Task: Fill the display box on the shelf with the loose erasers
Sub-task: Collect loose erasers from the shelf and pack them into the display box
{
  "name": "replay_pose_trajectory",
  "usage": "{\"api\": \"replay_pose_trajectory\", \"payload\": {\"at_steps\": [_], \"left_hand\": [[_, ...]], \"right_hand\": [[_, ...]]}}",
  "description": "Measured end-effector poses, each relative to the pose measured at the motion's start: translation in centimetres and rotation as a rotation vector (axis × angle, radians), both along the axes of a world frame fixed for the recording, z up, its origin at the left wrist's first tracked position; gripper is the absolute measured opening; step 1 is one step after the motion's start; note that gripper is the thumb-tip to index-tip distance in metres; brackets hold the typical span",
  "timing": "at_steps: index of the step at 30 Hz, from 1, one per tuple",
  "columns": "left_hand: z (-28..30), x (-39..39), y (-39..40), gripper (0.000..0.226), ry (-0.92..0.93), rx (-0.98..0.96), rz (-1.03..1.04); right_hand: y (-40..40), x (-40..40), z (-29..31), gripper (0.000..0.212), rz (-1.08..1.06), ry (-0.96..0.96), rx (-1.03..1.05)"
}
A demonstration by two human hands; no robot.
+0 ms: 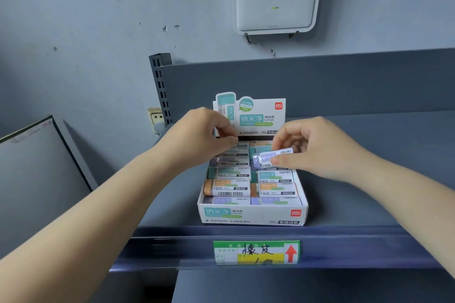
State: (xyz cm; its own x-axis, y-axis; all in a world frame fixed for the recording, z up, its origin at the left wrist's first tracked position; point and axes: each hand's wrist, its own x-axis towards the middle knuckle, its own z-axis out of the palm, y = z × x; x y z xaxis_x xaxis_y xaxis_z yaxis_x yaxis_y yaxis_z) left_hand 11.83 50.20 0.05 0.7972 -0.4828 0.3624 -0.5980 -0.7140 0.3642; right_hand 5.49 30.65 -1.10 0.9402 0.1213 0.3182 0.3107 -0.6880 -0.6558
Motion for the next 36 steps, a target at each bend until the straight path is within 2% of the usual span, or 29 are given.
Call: {"api": "replay_pose_trajectory", "payload": {"at_steps": [6,11,16,21,24,29,36], "left_hand": [[-0.2,0.2,1.1,0.011,-0.008,-0.031,-0.003],[0.1,0.1,1.6,0.011,-0.005,-0.053,-0.028],[0.3,0.1,1.8,0.010,0.001,-0.063,-0.054],[0.5,-0.1,1.5,0.011,-0.036,-0.039,-0.085],[0.8,-0.4,0.8,0.014,-0.117,0.024,-0.094],[1.4,-1.6,-1.7,0.022,-0.358,0.183,-0.076],[2.2,-3.3,-8.2,0.026,-0.571,0.338,-0.124]], "right_hand": [[0.5,0.0,0.0,0.012,-0.051,-0.097,-0.276],[0.8,0.0,0.0,0.009,-0.089,-0.103,-0.332],[1.0,0.1,-0.1,0.018,-0.118,-0.077,-0.374],[1.3,-0.1,0.0,0.014,-0.168,-0.119,-0.376],[1.1,-0.5,0.3,0.010,-0.237,-0.194,-0.396],[0.3,-1.6,1.5,0.011,-0.370,-0.313,-0.635],[-4.8,-4.1,2.3,0.023,-0.441,-0.323,-0.905]]}}
